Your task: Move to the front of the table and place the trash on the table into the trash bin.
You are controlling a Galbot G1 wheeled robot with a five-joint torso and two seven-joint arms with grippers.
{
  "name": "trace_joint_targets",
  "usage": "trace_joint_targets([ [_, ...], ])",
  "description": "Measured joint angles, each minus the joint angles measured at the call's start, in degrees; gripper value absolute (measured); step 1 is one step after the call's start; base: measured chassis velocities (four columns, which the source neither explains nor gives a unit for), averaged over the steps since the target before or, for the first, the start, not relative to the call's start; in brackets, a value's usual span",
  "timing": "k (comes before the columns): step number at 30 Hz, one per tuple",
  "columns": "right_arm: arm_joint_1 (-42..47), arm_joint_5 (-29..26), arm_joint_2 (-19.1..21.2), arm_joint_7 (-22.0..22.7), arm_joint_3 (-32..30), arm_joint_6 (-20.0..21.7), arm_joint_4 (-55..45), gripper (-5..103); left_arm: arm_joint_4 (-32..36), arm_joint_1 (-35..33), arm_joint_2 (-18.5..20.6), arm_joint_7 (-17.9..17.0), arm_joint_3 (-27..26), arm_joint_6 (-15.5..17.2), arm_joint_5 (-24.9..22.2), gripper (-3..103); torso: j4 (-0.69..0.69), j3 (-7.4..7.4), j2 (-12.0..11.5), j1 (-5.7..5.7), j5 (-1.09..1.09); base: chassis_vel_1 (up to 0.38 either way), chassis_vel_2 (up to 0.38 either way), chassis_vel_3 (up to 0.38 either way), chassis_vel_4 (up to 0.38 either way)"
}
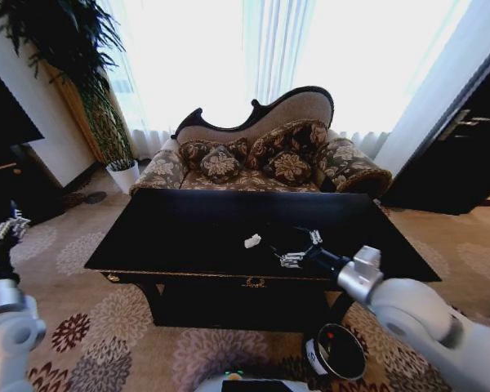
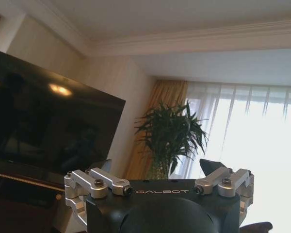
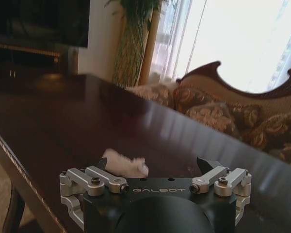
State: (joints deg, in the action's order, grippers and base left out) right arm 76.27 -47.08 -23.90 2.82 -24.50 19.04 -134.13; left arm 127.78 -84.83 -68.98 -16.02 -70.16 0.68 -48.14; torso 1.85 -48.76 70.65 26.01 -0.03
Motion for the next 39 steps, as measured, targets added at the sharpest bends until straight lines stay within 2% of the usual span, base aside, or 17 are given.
trace_joint_targets([
  [3,-2.2,0.8,0.3,-0.1,3.6,-0.3,1.6,100,0.1,0.2,-0.1,-0.1,0.5,0.4,0.2,100,0.01,0.0,0.0,0.0,0.02,0.0,0.0,0.0,0.0],
  [6,-8.5,0.3,0.0,-0.1,10.7,-0.3,3.6,100,-0.2,0.9,-0.1,-0.2,1.1,1.4,1.0,100,0.01,0.01,0.0,-0.01,0.04,0.0,0.0,0.0,0.0],
  [14,-17.8,-2.3,1.3,-0.1,18.3,-0.2,5.7,100,-0.9,2.0,-0.5,-0.2,2.8,2.3,2.9,100,0.0,0.0,0.0,0.0,0.01,0.0,0.0,0.0,0.0],
  [18,-22.0,-3.8,2.4,1.0,22.1,1.7,5.9,100,-1.0,2.4,-0.8,-0.2,3.7,2.4,3.3,100,0.01,0.0,0.0,-0.01,0.02,0.0,0.0,0.0,0.0],
  [23,-31.7,-5.0,3.6,2.6,33.0,3.0,7.4,100,-3.0,2.8,-0.9,-0.2,4.2,2.3,3.9,100,0.01,0.0,0.0,-0.01,0.01,0.0,0.0,0.0,0.0],
  [24,-31.7,-5.0,3.6,2.6,33.0,3.0,7.4,100,-3.0,2.8,-0.9,-0.2,4.2,2.3,3.9,100,0.01,0.0,0.0,-0.01,0.01,0.0,0.0,0.0,0.0],
  [32,-45.5,-5.8,-0.2,2.9,48.7,3.0,11.0,100,-4.7,3.0,-1.1,-0.2,4.2,1.7,4.3,100,0.0,0.0,0.0,0.0,0.02,0.0,0.0,0.0,0.0],
  [39,-49.8,-5.8,-2.3,2.9,53.6,2.9,13.3,100,-6.0,3.2,-0.9,-0.2,4.1,1.3,4.5,100,0.01,0.01,0.0,-0.01,0.01,0.0,0.0,0.0,0.0],
])
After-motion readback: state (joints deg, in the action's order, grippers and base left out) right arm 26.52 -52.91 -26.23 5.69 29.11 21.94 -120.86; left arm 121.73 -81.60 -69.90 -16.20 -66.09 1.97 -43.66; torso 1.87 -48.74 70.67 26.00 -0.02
